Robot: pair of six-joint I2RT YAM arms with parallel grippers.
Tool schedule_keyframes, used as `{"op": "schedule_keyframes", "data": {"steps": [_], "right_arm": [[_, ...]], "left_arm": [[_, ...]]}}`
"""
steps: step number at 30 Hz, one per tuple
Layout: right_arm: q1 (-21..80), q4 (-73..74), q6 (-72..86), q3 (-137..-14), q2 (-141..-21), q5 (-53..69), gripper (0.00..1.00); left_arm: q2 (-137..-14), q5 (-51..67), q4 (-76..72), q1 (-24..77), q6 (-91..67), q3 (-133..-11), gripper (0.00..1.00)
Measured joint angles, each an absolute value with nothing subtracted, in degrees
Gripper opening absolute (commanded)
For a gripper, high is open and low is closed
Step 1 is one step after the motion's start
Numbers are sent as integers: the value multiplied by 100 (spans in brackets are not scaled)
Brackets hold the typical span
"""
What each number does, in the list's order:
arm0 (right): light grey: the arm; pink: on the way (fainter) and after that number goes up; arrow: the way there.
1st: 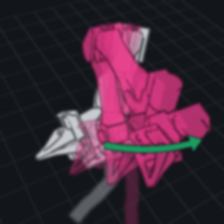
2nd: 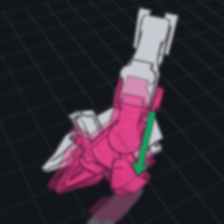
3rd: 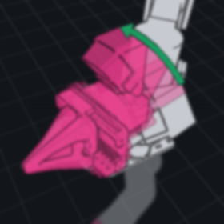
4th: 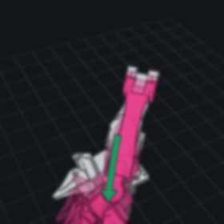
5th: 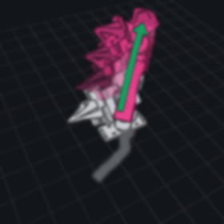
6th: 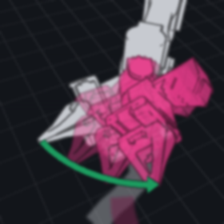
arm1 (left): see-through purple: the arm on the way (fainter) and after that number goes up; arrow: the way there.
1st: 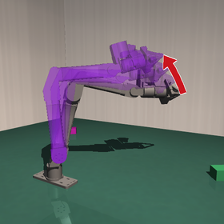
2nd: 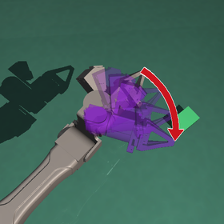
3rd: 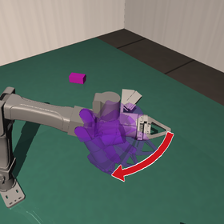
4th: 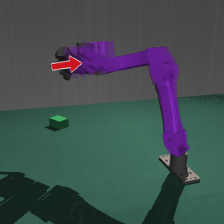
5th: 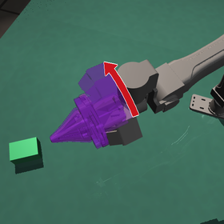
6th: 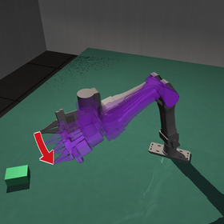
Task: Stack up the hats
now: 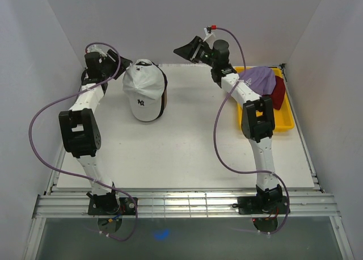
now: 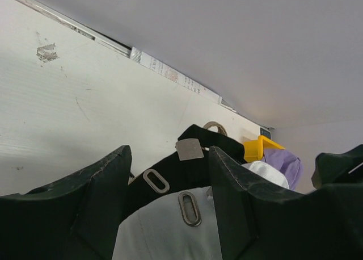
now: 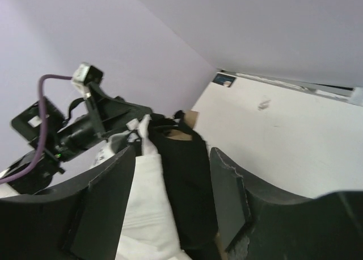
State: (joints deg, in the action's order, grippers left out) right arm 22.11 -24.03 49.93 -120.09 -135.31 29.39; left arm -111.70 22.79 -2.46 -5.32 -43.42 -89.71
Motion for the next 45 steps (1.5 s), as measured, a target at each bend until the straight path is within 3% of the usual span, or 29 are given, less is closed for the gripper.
{"op": "schedule_keyframes", "data": {"steps": [16, 45], "right_arm": [[2681, -2630, 5181, -12219, -13559, 3754, 65], [2891, -2244, 4904, -12204, -13952, 3771, 69]], "left_arm": [[-11054, 2410, -224, -591, -4285, -9041, 70], [-10669, 2873, -696, -768, -4276, -9041, 71]]}}
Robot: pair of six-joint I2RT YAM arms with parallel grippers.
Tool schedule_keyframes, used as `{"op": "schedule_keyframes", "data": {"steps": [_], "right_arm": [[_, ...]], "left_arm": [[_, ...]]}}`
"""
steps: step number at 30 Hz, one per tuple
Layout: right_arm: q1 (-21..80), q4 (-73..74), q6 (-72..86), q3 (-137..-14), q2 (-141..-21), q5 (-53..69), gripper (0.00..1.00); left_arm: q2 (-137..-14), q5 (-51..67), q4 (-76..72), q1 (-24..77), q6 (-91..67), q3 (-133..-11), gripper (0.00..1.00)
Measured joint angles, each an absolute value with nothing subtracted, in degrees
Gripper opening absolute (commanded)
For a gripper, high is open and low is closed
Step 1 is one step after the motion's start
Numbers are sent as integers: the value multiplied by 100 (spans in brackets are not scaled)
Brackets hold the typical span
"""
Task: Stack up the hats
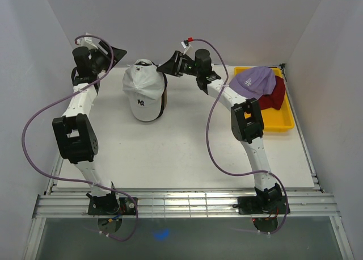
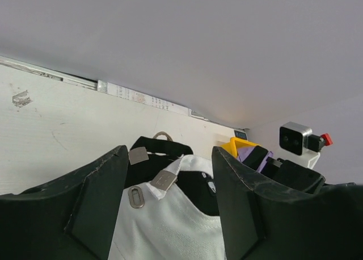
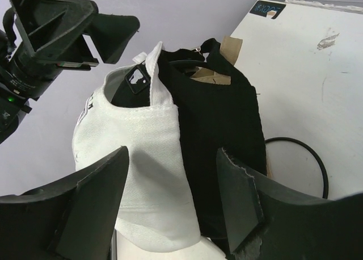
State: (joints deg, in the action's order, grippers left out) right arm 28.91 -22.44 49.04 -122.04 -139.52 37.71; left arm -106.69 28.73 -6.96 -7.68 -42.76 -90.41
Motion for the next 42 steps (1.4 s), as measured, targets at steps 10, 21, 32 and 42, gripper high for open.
{"op": "schedule_keyframes", "data": {"steps": [10, 21, 32, 42], "right_arm": [[2941, -2244, 4884, -12206, -13961, 3769, 67], [2967, -2241, 4816, -12213, -13961, 3734, 58], [2971, -2226, 4788, -12322, -14014, 3621, 44], [2976, -2191, 4910, -12464, -14112, 3448, 28]], "left_arm": [[-10661, 3446, -768, -777, -4211, -9035, 66], [-10687, 3830, -491, -718, -3894, -8962, 63], [-11080, 3900, 36, -504, -3417, -9443, 60], [-11319, 3894, 351, -489, -3236, -9618, 56]]}}
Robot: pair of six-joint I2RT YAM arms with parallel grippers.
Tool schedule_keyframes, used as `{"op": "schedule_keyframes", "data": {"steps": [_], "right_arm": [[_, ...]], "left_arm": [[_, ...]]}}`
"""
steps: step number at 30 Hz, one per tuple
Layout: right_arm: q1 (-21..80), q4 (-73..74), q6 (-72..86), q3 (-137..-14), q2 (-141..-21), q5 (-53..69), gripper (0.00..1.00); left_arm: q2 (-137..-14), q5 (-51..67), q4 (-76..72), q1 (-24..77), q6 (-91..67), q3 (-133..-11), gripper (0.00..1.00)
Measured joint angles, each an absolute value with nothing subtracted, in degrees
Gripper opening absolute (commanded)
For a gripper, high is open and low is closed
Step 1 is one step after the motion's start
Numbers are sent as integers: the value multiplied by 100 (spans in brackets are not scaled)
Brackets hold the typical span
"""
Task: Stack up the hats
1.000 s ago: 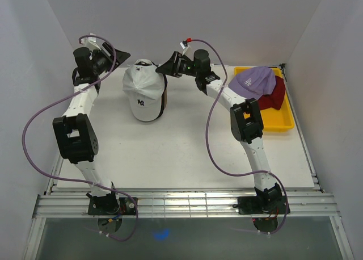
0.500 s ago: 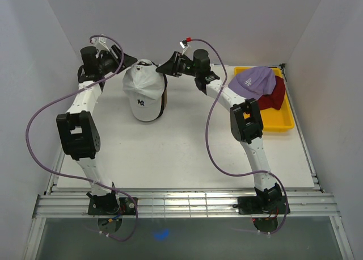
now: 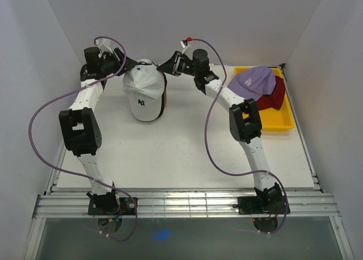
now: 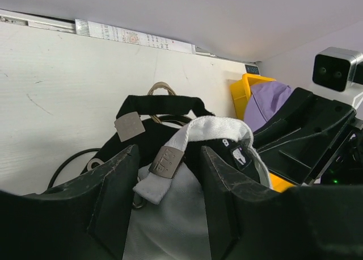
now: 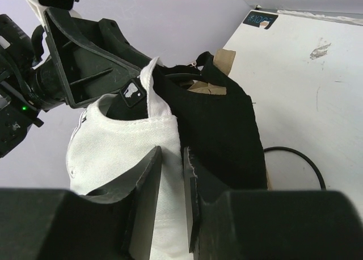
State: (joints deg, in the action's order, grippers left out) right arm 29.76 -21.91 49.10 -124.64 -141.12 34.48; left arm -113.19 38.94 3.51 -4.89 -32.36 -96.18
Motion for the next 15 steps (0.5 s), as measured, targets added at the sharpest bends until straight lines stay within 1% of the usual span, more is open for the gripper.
{"op": "schedule_keyframes", "data": {"steps": [1, 4, 5, 7, 8, 15], "right_arm": [[2976, -2191, 4921, -12464, -14116, 3426, 27], [2976, -2143, 4950, -12501, -14158, 3321, 25], [2976, -2117, 4960, -12527, -14188, 3288, 24], [2976, -2067, 5017, -12589, -14263, 3214, 22], [2976, -2043, 5046, -12639, -14306, 3177, 22], [2976, -1785, 5151, -12755, -14492, 2906, 18]], "left_arm": [[-11319, 3889, 366, -484, -3218, -9623, 56], [-11321, 3874, 432, -473, -3175, -9649, 51], [-11321, 3865, 438, -471, -3166, -9651, 46], [-11360, 3859, 454, -469, -3155, -9679, 41], [-11402, 3859, 458, -469, -3153, -9723, 36], [-11594, 3863, 451, -458, -3192, -9837, 29]]}}
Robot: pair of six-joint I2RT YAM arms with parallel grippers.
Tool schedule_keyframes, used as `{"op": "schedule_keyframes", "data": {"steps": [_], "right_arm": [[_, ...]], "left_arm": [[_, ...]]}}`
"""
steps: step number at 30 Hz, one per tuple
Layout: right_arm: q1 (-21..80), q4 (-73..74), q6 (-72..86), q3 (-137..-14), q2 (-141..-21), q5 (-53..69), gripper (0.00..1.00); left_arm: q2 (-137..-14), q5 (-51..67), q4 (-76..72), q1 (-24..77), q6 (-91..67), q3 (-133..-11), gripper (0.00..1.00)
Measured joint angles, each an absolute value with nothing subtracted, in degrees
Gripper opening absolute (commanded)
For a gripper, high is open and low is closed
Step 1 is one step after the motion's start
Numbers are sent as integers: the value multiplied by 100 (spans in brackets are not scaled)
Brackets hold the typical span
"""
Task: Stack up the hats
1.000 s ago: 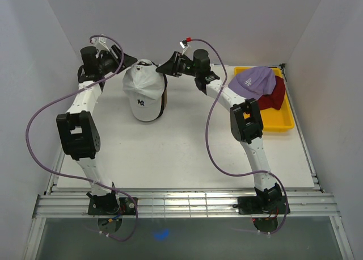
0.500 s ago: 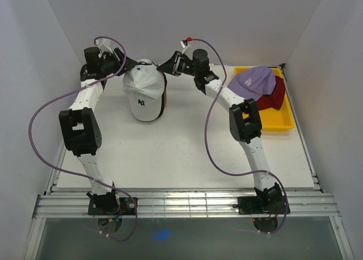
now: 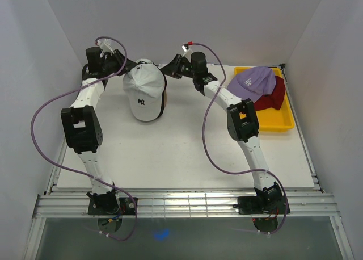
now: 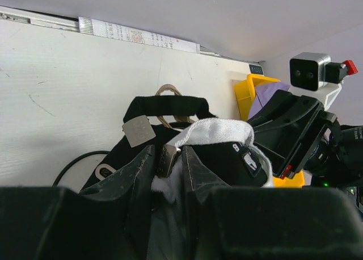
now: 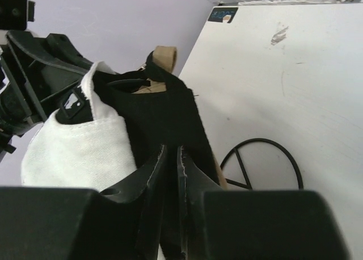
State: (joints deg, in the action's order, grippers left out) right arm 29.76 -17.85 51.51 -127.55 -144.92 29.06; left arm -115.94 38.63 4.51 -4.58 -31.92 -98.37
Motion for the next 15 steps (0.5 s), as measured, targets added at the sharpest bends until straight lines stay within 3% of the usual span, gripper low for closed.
{"op": "schedule_keyframes", "data": {"steps": [5, 10, 15], "right_arm": [[2954, -1614, 5170, -12755, -14525, 2805, 15], [2952, -1704, 5203, -12626, -14527, 2759, 22], [2886, -1640, 5196, -12405, -14516, 2676, 30]], "left_arm": [[-11598, 3857, 451, -451, -3194, -9839, 29], [-11598, 3785, 480, -447, -3159, -9839, 47], [-11598, 3656, 716, -438, -3061, -9944, 54]]}}
